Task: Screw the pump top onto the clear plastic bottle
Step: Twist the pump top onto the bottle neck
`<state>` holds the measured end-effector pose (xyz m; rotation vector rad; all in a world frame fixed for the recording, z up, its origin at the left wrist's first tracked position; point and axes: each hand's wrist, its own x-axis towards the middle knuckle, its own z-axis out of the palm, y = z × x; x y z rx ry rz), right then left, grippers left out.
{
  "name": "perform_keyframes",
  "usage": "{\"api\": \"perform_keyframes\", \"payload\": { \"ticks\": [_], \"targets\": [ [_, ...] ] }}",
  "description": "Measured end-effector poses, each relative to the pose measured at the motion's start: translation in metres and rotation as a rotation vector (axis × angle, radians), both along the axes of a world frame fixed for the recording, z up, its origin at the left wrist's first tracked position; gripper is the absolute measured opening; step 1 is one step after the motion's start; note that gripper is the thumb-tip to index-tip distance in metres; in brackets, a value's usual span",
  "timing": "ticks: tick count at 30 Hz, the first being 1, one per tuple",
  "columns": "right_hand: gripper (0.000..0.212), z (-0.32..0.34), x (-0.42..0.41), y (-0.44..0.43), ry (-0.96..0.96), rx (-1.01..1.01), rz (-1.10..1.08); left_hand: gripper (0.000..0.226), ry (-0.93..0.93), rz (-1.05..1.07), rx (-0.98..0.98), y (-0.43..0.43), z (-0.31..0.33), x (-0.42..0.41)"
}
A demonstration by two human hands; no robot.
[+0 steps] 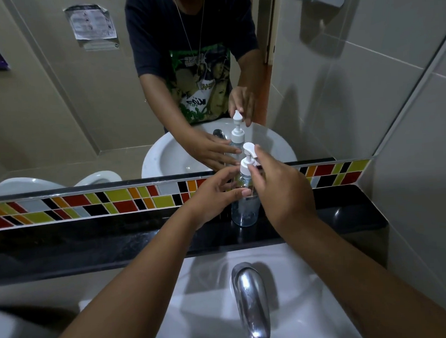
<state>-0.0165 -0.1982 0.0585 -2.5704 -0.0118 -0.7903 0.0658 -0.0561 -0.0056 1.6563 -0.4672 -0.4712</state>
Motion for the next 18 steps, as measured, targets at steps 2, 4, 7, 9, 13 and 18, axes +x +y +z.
{"api": "perform_keyframes", "payload": {
  "ticks": [2, 4, 7, 9, 13, 18],
  "targets": [
    [0.05, 0.008, 0.001, -0.017, 0.083, 0.096, 0.127, 0.052, 0.01, 0.0, 0.012, 0.0, 0.002, -0.001],
    [0.052, 0.015, 0.011, -0.035, 0.154, 0.087, 0.285, 0.056, -0.002, 0.005, 0.037, 0.0, 0.002, 0.0],
    [0.044, 0.023, 0.033, -0.053, 0.203, -0.019, 0.41, 0.058, -0.004, 0.014, 0.05, 0.0, 0.004, -0.002],
    [0.037, 0.031, 0.045, -0.057, 0.205, -0.071, 0.44, 0.058, -0.002, 0.021, 0.058, -0.001, 0.006, -0.003],
    [0.032, 0.035, 0.053, -0.057, 0.126, -0.202, 0.463, 0.058, -0.005, 0.034, 0.061, -0.001, 0.005, -0.005],
    [0.032, 0.023, 0.053, -0.053, 0.056, -0.18, 0.413, 0.059, 0.037, 0.039, 0.028, -0.002, 0.006, -0.008]
  ]
}}
